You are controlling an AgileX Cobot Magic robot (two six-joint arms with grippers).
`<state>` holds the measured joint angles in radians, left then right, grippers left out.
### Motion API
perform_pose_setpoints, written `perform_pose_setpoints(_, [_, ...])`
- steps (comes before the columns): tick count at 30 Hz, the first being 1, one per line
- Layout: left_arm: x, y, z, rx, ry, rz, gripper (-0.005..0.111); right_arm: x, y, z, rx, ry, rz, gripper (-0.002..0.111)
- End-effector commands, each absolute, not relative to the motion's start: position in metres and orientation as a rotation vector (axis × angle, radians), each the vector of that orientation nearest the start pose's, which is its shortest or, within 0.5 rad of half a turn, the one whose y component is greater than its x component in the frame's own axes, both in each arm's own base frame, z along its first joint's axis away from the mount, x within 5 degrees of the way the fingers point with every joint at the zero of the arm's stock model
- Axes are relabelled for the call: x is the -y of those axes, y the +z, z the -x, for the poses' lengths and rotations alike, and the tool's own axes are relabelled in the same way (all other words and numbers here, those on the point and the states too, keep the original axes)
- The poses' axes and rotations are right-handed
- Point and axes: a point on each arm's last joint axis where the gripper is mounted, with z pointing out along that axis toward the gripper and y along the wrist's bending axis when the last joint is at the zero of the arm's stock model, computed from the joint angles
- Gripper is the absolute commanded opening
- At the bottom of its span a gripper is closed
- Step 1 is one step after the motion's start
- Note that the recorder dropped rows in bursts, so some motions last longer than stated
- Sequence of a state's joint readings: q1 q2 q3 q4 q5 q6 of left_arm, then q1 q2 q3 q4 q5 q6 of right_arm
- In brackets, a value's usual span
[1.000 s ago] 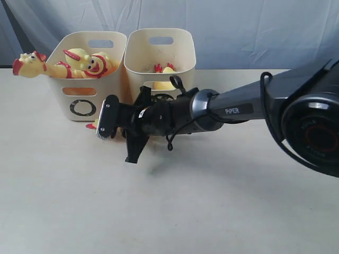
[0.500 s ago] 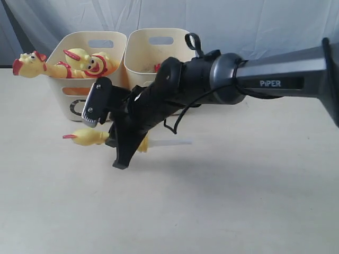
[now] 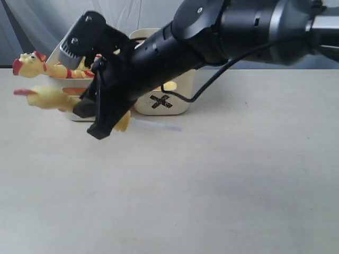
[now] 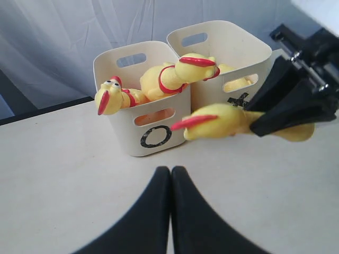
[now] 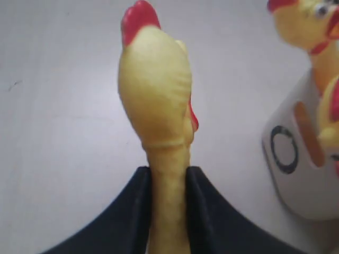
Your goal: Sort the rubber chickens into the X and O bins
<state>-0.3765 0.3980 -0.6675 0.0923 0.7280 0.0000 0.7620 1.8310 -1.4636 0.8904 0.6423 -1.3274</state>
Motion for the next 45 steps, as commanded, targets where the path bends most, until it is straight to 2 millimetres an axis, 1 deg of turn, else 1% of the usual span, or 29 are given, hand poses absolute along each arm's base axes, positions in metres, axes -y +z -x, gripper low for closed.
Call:
perform_pose_setpoints(1, [0.019, 0.343, -0.063, -1.893, -0.153, -0.392, 0.0, -0.31, 0.317, -0.272, -1.583, 0.631, 1.443, -0.001])
perform_pose_setpoints(5, [0.02, 0.337, -0.064, -1.904, -0.151, -0.396, 0.0, -0.303, 0.339, -0.272, -1.537, 0.582, 1.343, -0.001])
perform_pose_setpoints(9, [0.021, 0.335, -0.065, -1.904, -0.152, -0.397, 0.0, -0.298, 0.352, -0.277, -1.508, 0.509, 1.238, -0.001])
perform_pose_setpoints(13, [0.021, 0.336, -0.065, -1.902, -0.152, -0.397, 0.0, -0.294, 0.358, -0.288, -1.491, 0.413, 1.115, -0.001])
perform_pose_setpoints(17, [0.021, 0.336, -0.065, -1.902, -0.152, -0.397, 0.0, -0.293, 0.357, -0.298, -1.488, 0.344, 1.037, -0.001])
perform_pose_setpoints(22, [0.021, 0.336, -0.065, -1.902, -0.152, -0.397, 0.0, -0.292, 0.352, -0.31, -1.487, 0.261, 0.947, -0.001])
perform_pose_setpoints(25, [0.021, 0.336, -0.065, -1.902, -0.152, -0.397, 0.0, -0.287, 0.345, -0.321, -1.498, 0.207, 0.904, -0.001])
perform_pose_setpoints(29, [0.021, 0.336, -0.065, -1.902, -0.152, -0.397, 0.0, -0.27, 0.33, -0.345, -1.553, 0.154, 0.869, -0.001])
perform_pose_setpoints(33, [0.021, 0.336, -0.065, -1.902, -0.152, -0.397, 0.0, -0.248, 0.314, -0.372, -1.616, 0.085, 0.765, -0.001])
perform_pose_setpoints(37, [0.021, 0.336, -0.065, -1.902, -0.155, -0.396, 0.0, -0.234, 0.301, -0.391, -1.642, 0.02, 0.655, -0.001])
perform_pose_setpoints(40, [0.021, 0.336, -0.065, -1.902, -0.155, -0.396, 0.0, -0.234, 0.291, -0.407, -1.668, 0.044, 0.626, -0.001])
perform_pose_setpoints(41, [0.021, 0.336, -0.065, -1.902, -0.155, -0.396, 0.0, -0.235, 0.291, -0.412, -1.67, 0.059, 0.621, -0.001])
perform_pose_setpoints(45, [0.021, 0.336, -0.065, -1.9, -0.155, -0.396, 0.0, -0.249, 0.284, -0.432, -1.655, 0.071, 0.612, -0.001])
